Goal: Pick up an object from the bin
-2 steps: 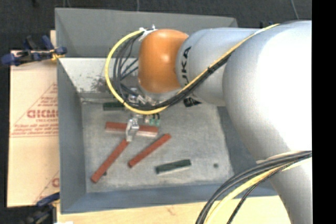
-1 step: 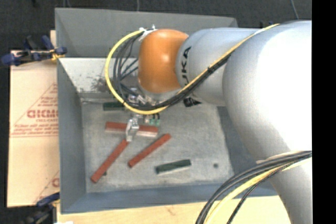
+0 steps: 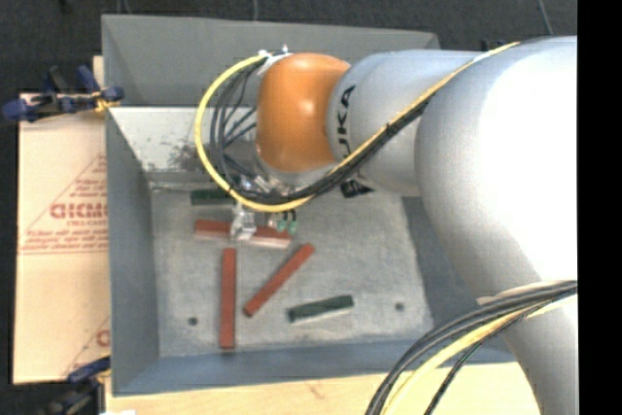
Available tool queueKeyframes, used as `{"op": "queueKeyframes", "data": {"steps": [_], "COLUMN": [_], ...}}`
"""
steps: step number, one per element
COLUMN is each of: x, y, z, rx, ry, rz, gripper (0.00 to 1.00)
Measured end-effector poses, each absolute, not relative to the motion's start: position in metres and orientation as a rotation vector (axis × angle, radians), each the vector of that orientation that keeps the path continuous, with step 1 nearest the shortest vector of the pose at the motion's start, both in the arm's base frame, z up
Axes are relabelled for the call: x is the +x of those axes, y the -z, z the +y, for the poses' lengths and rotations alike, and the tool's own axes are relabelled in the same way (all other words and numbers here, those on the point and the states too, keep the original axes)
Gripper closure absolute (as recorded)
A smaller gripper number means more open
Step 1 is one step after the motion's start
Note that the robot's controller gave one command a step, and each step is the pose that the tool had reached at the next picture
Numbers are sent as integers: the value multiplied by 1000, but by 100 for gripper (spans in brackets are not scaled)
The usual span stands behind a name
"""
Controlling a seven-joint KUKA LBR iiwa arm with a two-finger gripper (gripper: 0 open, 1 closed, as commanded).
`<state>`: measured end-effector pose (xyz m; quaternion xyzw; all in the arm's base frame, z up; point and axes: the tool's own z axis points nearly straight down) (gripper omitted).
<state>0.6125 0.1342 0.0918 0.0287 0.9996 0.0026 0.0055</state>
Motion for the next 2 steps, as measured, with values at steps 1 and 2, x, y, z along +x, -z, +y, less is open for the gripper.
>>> {"op": "queueKeyframes", "data": {"steps": [1, 2], "x": [597, 588], "y": [-126, -205], "z": [122, 118], "rx": [114, 62], "ry": [-1, -1], "rz": [3141, 3138], "gripper": [100, 100]}}
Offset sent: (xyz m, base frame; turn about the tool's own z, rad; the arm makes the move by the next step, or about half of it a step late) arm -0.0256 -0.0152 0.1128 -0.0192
